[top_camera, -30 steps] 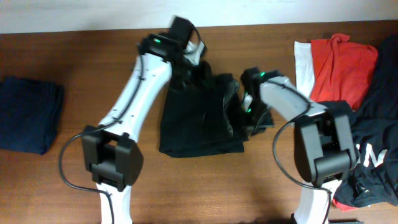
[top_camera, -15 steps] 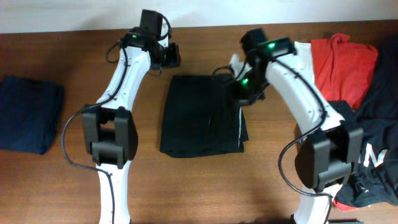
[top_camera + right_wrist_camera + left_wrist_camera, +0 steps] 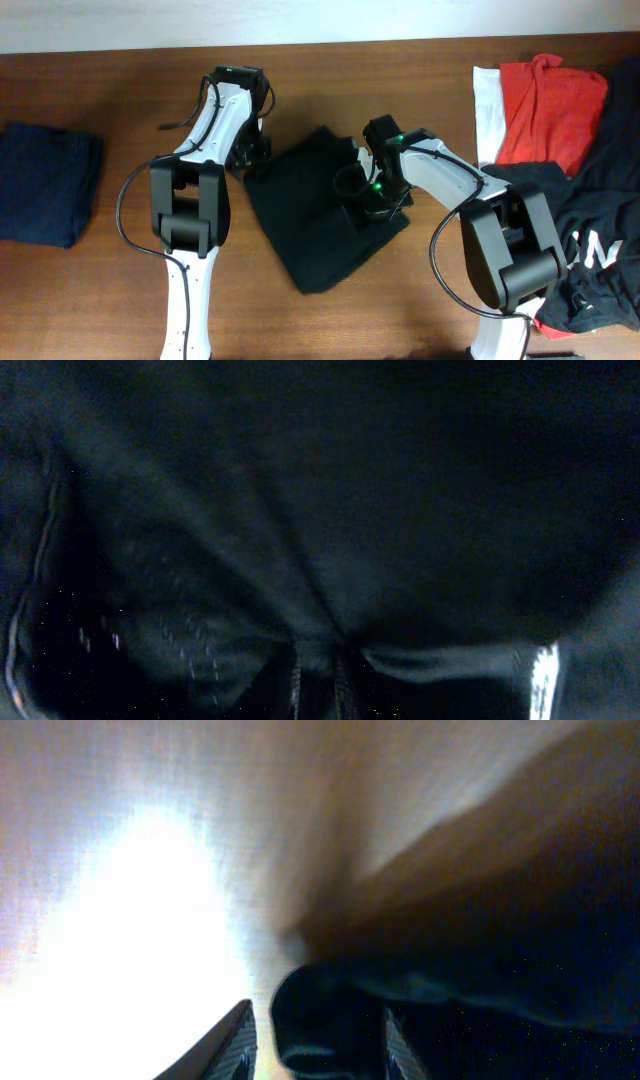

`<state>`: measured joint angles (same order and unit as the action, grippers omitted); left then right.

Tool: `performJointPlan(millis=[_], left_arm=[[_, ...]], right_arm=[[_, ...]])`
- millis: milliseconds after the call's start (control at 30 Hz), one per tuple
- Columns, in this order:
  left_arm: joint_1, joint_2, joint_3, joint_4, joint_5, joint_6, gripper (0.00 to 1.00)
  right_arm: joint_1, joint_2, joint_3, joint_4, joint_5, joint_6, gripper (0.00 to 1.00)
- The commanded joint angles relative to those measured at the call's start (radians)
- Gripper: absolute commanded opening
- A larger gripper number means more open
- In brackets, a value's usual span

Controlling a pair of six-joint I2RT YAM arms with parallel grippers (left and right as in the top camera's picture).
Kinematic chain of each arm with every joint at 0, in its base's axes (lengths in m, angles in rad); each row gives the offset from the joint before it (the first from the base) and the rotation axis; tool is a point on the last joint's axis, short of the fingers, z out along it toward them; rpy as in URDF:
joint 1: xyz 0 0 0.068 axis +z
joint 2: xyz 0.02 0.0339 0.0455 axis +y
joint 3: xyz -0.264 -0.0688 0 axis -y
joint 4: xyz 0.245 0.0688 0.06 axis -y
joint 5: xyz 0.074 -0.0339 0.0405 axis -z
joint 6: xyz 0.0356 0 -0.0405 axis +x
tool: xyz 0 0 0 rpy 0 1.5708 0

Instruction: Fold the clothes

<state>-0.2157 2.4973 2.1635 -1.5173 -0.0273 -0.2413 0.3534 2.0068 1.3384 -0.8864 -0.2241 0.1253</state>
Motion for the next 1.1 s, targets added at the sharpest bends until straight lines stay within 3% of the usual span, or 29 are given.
performJointPlan(millis=[0,200,233,300,333,400,600,633,733,767,800,833,867,900,1067], left_arm=[[0.003,0.029,-0.006,-0.116,-0.021,0.011,0.4],[0.01,-0.084,0.079,-0.054,0.113,0.034,0.42],[0.01,-0.103,0.106,-0.005,0.187,0.087,0.48],[0.01,-0.11,0.131,0.111,0.426,0.261,0.77],[0.01,-0.103,0.128,0.149,0.517,0.32,0.83],[0.007,-0.085,0.128,0.16,0.556,0.351,0.92],[-0.043,0.061,0.128,0.148,0.566,0.4,0.94],[-0.053,0.092,0.128,0.138,0.566,0.399,0.99],[-0.082,0.143,0.128,0.051,0.566,0.393,0.99],[-0.098,0.154,0.128,0.016,0.566,0.394,0.97],[-0.112,0.155,0.128,0.014,0.562,0.394,0.7],[-0.12,0.154,0.129,0.021,0.557,0.394,0.51],[-0.124,0.154,0.13,0.024,0.532,0.393,0.18],[-0.124,0.154,0.13,0.024,0.481,0.381,0.01],[-0.06,0.148,0.13,-0.033,-0.014,0.149,0.0]], right_arm=[[-0.068,0.002,0.007,0.113,0.231,0.022,0.28],[-0.085,0.0,0.25,-0.094,0.213,0.021,0.33],[-0.086,0.0,0.294,-0.14,0.214,0.021,0.33],[-0.087,-0.003,0.4,-0.229,0.214,0.021,0.34],[-0.087,-0.003,0.462,-0.278,0.215,0.021,0.35],[-0.088,-0.003,0.527,-0.326,0.227,0.021,0.37],[-0.088,-0.003,0.607,-0.406,0.241,0.021,0.39],[-0.088,-0.003,0.607,-0.415,0.241,0.021,0.39],[-0.1,-0.003,0.607,-0.43,0.241,0.021,0.39],[-0.111,-0.003,0.607,-0.435,0.241,0.021,0.39],[-0.127,-0.003,0.607,-0.441,0.24,0.021,0.39],[-0.134,-0.003,0.607,-0.444,0.24,0.021,0.39],[-0.146,-0.003,0.607,-0.447,0.24,0.021,0.39],[-0.163,-0.003,0.607,-0.452,0.24,0.021,0.39],[-0.278,-0.003,0.607,-0.495,0.241,0.021,0.38]])
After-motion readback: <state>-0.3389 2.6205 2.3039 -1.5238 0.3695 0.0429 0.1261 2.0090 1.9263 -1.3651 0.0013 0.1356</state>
